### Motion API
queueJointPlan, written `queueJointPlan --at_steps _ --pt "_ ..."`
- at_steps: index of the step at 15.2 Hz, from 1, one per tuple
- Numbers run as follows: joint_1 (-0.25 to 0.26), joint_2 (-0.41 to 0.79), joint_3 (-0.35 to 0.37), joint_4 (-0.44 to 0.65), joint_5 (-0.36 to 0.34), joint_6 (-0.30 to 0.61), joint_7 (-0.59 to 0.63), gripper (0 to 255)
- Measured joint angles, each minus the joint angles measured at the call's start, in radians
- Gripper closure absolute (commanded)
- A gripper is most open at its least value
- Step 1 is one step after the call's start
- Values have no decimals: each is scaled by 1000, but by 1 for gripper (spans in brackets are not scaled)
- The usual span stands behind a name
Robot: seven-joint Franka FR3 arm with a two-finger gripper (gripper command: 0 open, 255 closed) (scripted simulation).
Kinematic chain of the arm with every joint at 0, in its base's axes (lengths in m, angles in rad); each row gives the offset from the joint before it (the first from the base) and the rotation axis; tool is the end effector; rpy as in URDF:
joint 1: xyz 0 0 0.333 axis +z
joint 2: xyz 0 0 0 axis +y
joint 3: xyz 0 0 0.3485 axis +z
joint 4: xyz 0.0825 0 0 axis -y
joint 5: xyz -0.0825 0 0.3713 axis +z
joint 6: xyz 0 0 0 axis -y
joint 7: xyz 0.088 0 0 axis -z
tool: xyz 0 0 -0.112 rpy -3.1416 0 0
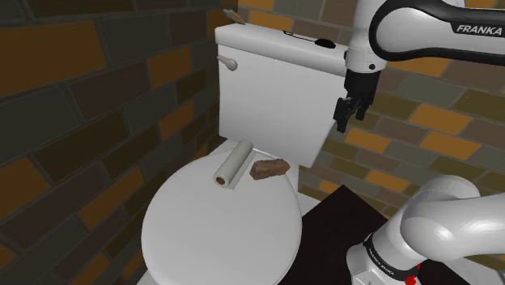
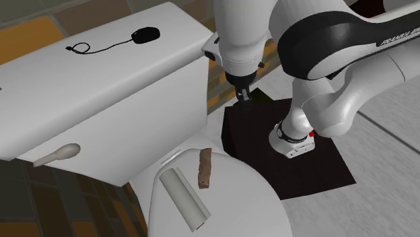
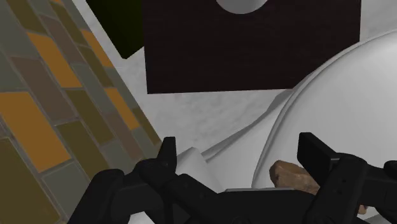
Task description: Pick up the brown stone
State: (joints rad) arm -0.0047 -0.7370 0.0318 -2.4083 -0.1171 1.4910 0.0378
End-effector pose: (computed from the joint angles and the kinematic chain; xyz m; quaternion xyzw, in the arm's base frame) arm 0.2713 -0.0038 0.5664 0.9935 -0.0098 -0.0880 0.0717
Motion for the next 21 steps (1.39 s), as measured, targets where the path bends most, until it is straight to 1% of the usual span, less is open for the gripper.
queueJointPlan --at_steps 1,2,4,9,13,17,21 --pt "0 0 0 0 0 0 0 0" --pt "8 5 -4 -9 -3 21 -19 0" --pt "37 24 -14 -42 -12 97 -81 0" --pt "120 74 -53 -148 -38 334 -279 0" --pt "186 155 -88 -199 -53 534 -445 0" --pt "263 221 -109 -256 -51 721 -604 0" --pt "345 332 -140 -274 -36 912 -777 0"
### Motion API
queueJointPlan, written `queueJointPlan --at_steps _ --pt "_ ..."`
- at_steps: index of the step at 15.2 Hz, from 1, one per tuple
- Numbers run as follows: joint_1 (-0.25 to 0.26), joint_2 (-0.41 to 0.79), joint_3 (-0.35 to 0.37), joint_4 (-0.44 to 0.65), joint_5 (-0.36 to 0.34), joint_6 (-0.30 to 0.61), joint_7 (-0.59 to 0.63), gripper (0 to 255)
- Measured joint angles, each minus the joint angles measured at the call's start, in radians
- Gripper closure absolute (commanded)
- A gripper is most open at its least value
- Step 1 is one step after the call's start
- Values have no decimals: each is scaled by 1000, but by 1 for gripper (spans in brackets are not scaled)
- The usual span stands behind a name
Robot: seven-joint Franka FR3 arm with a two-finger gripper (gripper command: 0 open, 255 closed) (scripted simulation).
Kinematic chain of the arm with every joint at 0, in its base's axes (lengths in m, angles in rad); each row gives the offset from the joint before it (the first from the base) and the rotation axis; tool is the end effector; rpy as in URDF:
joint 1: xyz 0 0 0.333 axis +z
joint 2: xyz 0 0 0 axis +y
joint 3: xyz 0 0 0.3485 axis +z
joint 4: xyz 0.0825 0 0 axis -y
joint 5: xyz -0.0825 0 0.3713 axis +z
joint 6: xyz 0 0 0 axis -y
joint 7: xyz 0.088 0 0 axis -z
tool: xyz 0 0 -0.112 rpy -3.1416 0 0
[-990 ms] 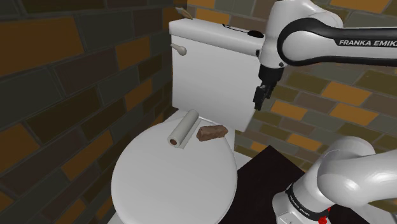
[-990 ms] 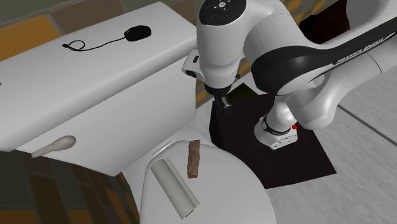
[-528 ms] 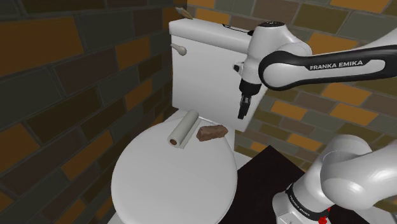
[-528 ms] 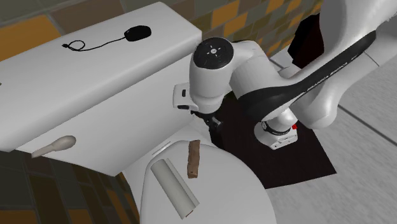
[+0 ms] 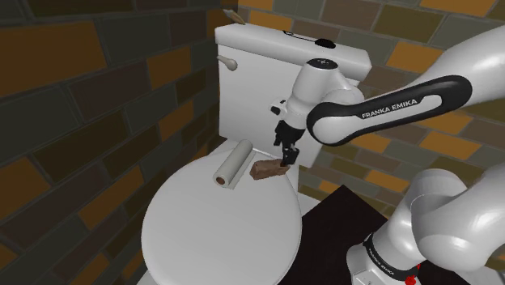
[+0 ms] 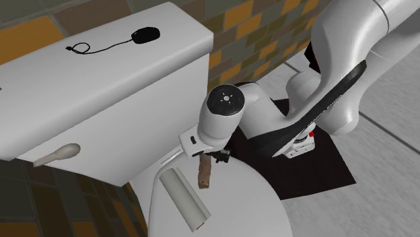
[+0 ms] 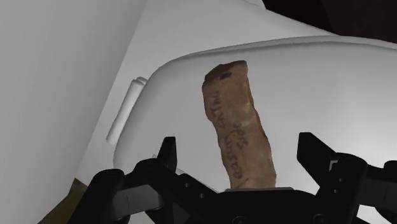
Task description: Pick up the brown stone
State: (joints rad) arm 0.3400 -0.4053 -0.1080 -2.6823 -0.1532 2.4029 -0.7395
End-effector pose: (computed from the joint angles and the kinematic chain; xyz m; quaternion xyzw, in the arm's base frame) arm 0.3663 0.0851 0.4067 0.8544 0.5147 0.0525 0.0482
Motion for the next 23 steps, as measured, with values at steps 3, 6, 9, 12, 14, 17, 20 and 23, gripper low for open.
queueJointPlan --at_steps 3,6,9,12,14,17,20,23 --pt "38 57 -12 -21 11 106 -79 0" --pt "41 84 -16 -43 9 159 -88 0" --pt "41 127 -17 -54 6 213 -86 0" --pt "41 134 -17 -57 5 223 -86 255" --pt "41 133 -18 -57 5 224 -86 255" --pt "40 133 -18 -57 5 225 -86 255" --pt "40 134 -18 -57 5 226 -87 255" --pt "42 118 -16 -53 7 204 -85 255"
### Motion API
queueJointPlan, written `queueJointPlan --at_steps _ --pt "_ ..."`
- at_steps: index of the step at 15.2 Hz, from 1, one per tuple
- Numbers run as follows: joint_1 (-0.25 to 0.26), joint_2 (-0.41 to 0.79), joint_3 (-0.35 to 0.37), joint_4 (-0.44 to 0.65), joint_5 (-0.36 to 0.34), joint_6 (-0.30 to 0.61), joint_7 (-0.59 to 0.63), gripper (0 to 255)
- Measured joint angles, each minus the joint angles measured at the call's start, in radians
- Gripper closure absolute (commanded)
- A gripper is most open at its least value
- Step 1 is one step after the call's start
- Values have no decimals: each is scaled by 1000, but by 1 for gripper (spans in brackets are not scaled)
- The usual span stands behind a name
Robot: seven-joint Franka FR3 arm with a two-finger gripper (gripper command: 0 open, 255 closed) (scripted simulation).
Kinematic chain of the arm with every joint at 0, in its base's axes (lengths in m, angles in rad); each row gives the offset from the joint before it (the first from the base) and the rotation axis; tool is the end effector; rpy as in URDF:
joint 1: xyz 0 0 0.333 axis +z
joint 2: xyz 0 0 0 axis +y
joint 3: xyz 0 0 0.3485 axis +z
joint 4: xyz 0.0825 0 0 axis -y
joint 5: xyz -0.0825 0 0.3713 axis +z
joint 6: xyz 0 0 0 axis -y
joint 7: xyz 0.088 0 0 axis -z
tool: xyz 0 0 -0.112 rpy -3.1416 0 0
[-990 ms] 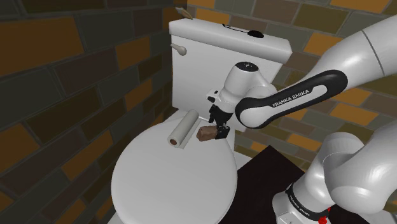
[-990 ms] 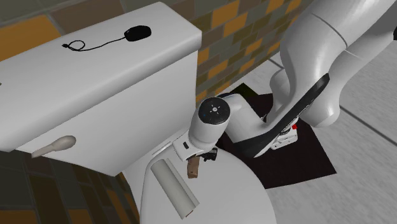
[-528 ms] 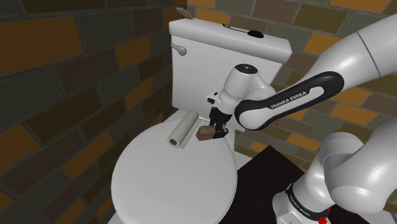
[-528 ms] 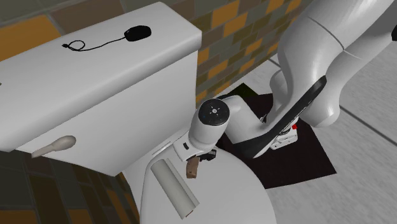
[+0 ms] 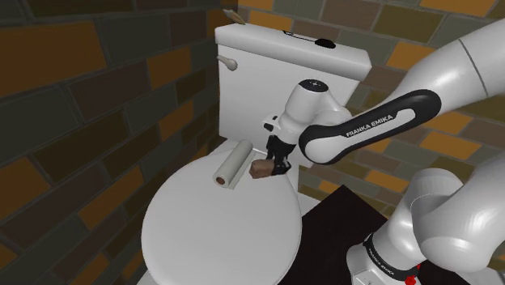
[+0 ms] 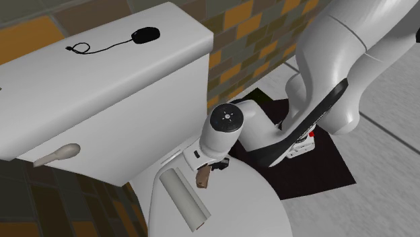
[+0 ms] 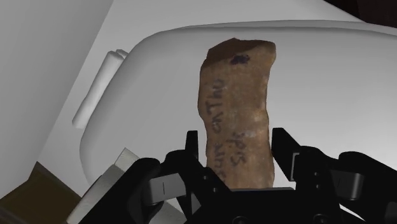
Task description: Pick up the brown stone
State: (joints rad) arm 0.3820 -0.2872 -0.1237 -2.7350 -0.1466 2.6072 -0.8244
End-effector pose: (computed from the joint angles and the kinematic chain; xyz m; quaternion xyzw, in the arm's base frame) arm 0.3721 0.1021 0.3604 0.8210 0.5648 0.0694 0.0458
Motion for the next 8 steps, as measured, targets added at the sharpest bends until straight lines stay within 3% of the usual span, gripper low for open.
queueJointPlan --at_steps 8 --pt "3 -91 3 42 9 -134 -10 255"
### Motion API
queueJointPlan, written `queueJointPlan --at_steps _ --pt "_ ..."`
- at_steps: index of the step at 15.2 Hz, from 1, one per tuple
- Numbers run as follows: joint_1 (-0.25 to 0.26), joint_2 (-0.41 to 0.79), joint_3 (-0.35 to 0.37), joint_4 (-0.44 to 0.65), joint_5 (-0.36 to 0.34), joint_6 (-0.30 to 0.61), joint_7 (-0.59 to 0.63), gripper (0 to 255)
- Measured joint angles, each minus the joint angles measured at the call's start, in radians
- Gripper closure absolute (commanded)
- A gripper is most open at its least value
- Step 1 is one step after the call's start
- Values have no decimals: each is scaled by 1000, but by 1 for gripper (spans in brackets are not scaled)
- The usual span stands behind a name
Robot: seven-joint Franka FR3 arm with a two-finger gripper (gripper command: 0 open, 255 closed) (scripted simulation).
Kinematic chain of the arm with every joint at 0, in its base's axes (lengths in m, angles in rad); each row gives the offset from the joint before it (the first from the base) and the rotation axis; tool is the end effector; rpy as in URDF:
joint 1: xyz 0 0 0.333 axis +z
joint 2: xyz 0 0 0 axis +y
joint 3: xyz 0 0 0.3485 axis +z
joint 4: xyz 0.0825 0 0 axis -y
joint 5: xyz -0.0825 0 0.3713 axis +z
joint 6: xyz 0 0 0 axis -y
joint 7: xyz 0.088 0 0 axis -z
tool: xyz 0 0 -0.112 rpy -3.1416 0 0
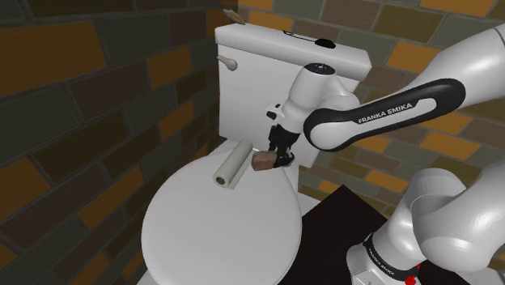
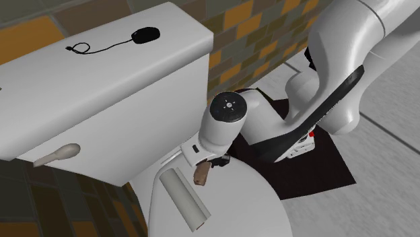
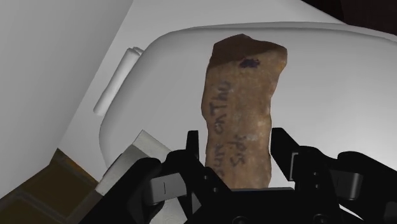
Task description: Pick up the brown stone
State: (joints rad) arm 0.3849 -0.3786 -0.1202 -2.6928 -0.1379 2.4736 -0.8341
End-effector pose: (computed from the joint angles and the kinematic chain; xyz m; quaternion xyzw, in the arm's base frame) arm 0.3685 0.1001 0.3991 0.8210 0.5649 0.0694 0.0457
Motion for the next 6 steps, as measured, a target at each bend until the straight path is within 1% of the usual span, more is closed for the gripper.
queueJointPlan --at_steps 6 --pt "1 -54 2 38 5 -92 -7 255"
